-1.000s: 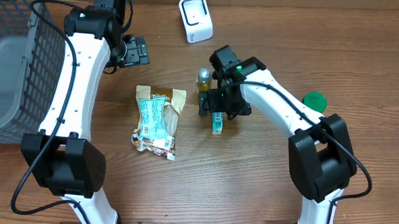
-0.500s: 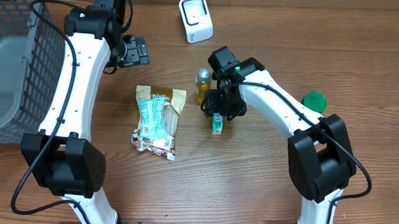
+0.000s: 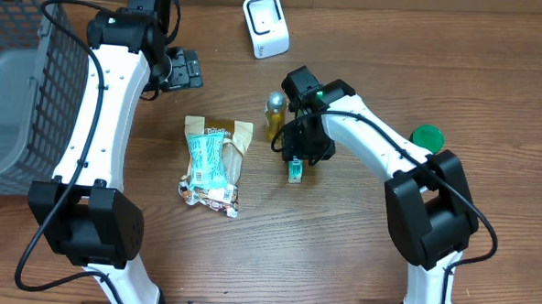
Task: Scan the item barcode
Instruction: 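Move the right gripper over the small Kleenex tissue pack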
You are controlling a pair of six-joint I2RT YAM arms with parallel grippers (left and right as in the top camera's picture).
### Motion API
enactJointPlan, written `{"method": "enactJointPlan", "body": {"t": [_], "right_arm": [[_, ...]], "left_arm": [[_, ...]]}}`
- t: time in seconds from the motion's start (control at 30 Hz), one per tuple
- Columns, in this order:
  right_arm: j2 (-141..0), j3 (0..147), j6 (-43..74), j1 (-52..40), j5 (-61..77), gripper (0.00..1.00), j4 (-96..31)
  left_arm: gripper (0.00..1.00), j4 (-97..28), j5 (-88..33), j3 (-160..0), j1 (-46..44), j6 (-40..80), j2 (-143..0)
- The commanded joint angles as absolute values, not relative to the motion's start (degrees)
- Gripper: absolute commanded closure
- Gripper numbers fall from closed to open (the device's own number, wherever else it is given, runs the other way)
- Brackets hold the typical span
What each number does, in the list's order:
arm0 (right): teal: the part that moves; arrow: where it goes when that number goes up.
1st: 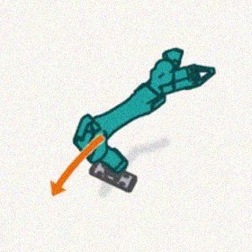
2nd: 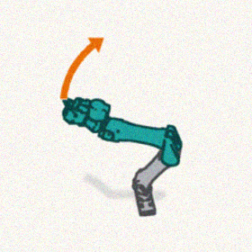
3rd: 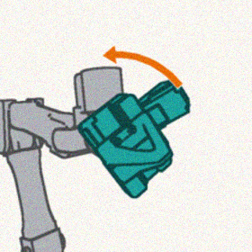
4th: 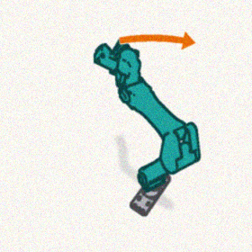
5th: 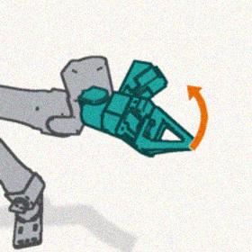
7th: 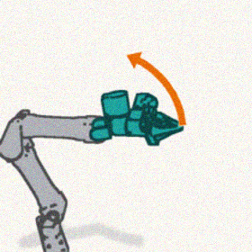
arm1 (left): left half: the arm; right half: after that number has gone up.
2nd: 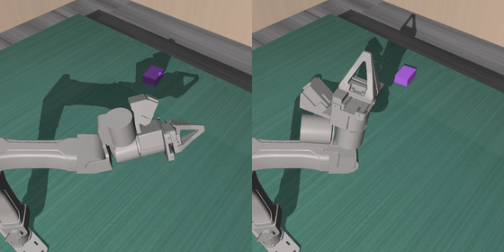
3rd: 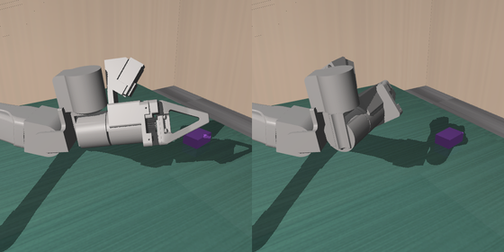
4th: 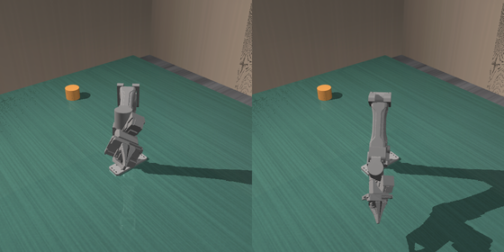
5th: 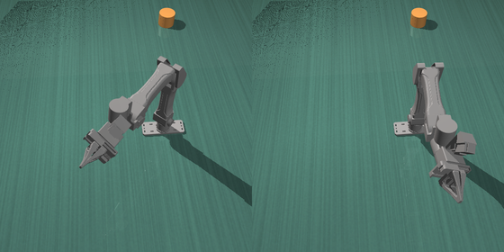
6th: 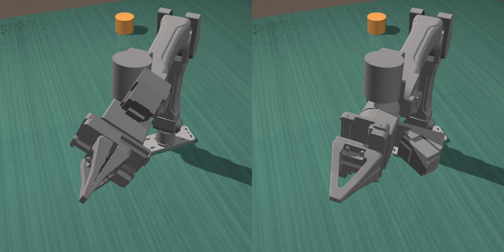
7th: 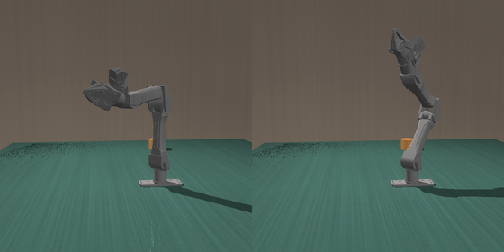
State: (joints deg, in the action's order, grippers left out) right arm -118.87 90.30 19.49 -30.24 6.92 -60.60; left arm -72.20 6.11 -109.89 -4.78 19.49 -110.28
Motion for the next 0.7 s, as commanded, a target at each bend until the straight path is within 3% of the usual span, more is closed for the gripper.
{"method": "enactJointPlan", "body": {"t": [0.0,0.13,0.2,0.33,0.67], "right_arm": [[-119.61,89.93,19.77,-30.26,6.04,0.59,-60.34],[-119.61,89.93,19.77,-30.26,6.04,0.64,-60.36],[-119.61,89.93,19.75,-30.26,6.02,0.74,-60.36],[-119.61,89.95,19.79,-30.02,6.0,0.81,-60.34],[-117.75,92.23,19.77,-21.85,-4.16,0.82,-66.48]], "left_arm": [[0.0,-72.14,6.57,-110.74,-4.89,19.27,-110.17],[0.0,-72.14,6.55,-110.74,-4.89,19.27,-110.15],[0.0,-72.14,6.55,-110.74,-4.89,19.27,-110.17],[0.0,-72.14,6.55,-110.74,-4.89,19.29,-110.17],[0.0,-72.14,6.55,-110.74,-4.89,19.27,-110.17]]}}
